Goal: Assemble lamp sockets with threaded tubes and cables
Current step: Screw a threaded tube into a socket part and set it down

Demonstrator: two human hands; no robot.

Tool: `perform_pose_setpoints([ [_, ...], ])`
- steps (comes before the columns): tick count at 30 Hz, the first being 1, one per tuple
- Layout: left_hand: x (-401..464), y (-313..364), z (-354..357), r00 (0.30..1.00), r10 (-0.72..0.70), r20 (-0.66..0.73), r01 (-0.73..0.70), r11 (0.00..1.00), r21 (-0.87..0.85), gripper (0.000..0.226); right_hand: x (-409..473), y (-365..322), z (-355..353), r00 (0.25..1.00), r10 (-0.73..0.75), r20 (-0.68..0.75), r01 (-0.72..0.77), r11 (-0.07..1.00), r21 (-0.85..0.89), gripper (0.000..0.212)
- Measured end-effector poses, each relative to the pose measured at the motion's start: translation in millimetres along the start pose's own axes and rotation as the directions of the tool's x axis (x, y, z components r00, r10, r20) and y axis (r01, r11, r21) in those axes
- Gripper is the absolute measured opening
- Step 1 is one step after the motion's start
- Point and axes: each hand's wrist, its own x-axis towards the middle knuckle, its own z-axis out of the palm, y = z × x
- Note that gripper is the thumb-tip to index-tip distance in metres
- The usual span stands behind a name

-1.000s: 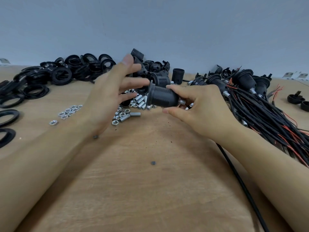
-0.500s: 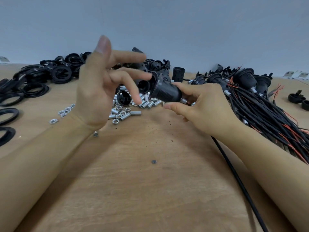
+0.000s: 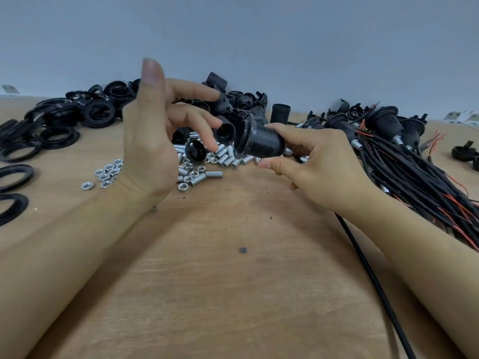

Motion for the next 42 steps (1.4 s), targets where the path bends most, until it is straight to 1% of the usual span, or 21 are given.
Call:
perform_pose_setpoints([
  [3, -0.4, -4.9, -0.3, 0.996, 0.089, -0.023, -0.084, 0.983, 0.163, 0.052, -1.6, -1.5, 2.6, 1.000, -0.016, 0.005, 0.016, 1.000, -0.009, 0.033],
  [5, -1.9, -7.3, 0.6, 0.992, 0.128, 0.022, -0.130, 0.971, 0.199, 0.052, -1.6, -1.5, 3.4, 1.000, -0.015, 0.006, 0.015, 1.000, -0.021, 0.033],
  [7, -3.7, -10.0, 0.6, 0.988, 0.120, 0.097, -0.139, 0.967, 0.215, 0.057, -1.2, -2.3, 2.9, 1.000, -0.003, 0.008, 0.003, 1.000, -0.020, 0.033],
  [10, -6.0, -15.4, -2.1, 0.980, 0.052, 0.195, -0.108, 0.951, 0.291, 0.062, -1.9, -5.1, 2.3, 1.000, -0.022, -0.005, 0.022, 0.998, -0.065, 0.032],
  [13, -6.3, -17.5, -4.7, 0.967, 0.061, 0.249, -0.145, 0.931, 0.334, 0.060, 0.3, -4.7, 0.0, 0.999, -0.017, -0.034, 0.014, 0.995, -0.098, 0.030],
  [14, -6.1, -17.8, -5.5, 0.964, 0.073, 0.256, -0.161, 0.925, 0.343, 0.060, 2.6, -2.9, -2.5, 0.997, 0.014, -0.074, -0.021, 0.995, -0.094, 0.031],
  [16, -6.3, -18.0, -6.4, 0.960, 0.078, 0.268, -0.177, 0.913, 0.369, 0.057, 8.2, 1.6, -13.0, 0.966, 0.065, -0.252, -0.099, 0.987, -0.125, 0.032],
  [19, -8.7, -17.5, -6.3, 0.955, 0.047, 0.294, -0.168, 0.901, 0.400, 0.052, 14.1, 12.6, -44.1, 0.824, 0.120, -0.554, -0.254, 0.952, -0.171, 0.037],
  [20, -9.1, -17.3, -6.0, 0.952, 0.031, 0.303, -0.160, 0.897, 0.412, 0.052, 14.9, 18.7, -54.7, 0.788, 0.146, -0.598, -0.322, 0.926, -0.198, 0.040],
  [21, -9.1, -17.0, -5.6, 0.950, 0.009, 0.311, -0.151, 0.887, 0.435, 0.051, 15.3, 26.4, -63.9, 0.775, 0.197, -0.601, -0.405, 0.885, -0.232, 0.044],
  [22, -8.7, -17.1, -5.2, 0.949, -0.016, 0.316, -0.144, 0.868, 0.475, 0.050, 14.9, 34.4, -70.4, 0.776, 0.274, -0.568, -0.493, 0.826, -0.275, 0.050],
  [24, -7.0, -19.4, -5.6, 0.944, -0.051, 0.325, -0.160, 0.791, 0.590, 0.039, 11.0, 44.7, -72.1, 0.763, 0.449, -0.465, -0.635, 0.655, -0.410, 0.066],
  [25, -5.8, -21.5, -6.8, 0.943, -0.063, 0.326, -0.178, 0.734, 0.655, 0.032, 8.0, 47.3, -68.6, 0.751, 0.500, -0.432, -0.661, 0.582, -0.474, 0.070],
  [26, -4.8, -23.4, -8.2, 0.943, -0.073, 0.323, -0.195, 0.666, 0.720, 0.028, 6.4, 48.1, -64.5, 0.751, 0.515, -0.413, -0.659, 0.548, -0.516, 0.070],
  [28, -2.6, -26.6, -12.2, 0.947, -0.098, 0.305, -0.205, 0.548, 0.811, 0.025, 6.0, 45.5, -57.3, 0.789, 0.461, -0.407, -0.615, 0.593, -0.519, 0.060],
  [31, -0.1, -27.7, -17.1, 0.946, -0.128, 0.297, -0.201, 0.488, 0.849, 0.022, 10.8, 35.8, -46.2, 0.907, 0.219, -0.361, -0.390, 0.760, -0.519, 0.040],
  [33, 0.9, -27.5, -18.9, 0.936, -0.141, 0.323, -0.229, 0.454, 0.861, 0.020, 12.8, 23.3, -33.7, 0.962, 0.071, -0.265, -0.197, 0.851, -0.486, 0.022],
  [35, 1.4, -27.1, -19.6, 0.921, -0.156, 0.357, -0.265, 0.420, 0.868, 0.020, 10.7, 13.0, -19.0, 0.992, -0.008, -0.123, -0.052, 0.880, -0.472, 0.018],
  [38, 1.8, -27.0, -20.6, 0.905, -0.193, 0.379, -0.283, 0.393, 0.875, 0.020, 8.4, 11.3, -1.8, 0.993, 0.066, 0.095, -0.008, 0.859, -0.512, 0.018],
  [40, 1.1, -26.1, -19.9, 0.904, -0.201, 0.377, -0.274, 0.403, 0.873, 0.023, 7.7, 15.7, 1.7, 0.978, 0.151, 0.142, -0.050, 0.837, -0.545, 0.022],
  [42, 0.3, -23.5, -19.4, 0.892, -0.219, 0.396, -0.285, 0.406, 0.868, 0.028, 8.8, 19.6, 0.8, 0.973, 0.190, 0.128, -0.093, 0.838, -0.538, 0.020],
])
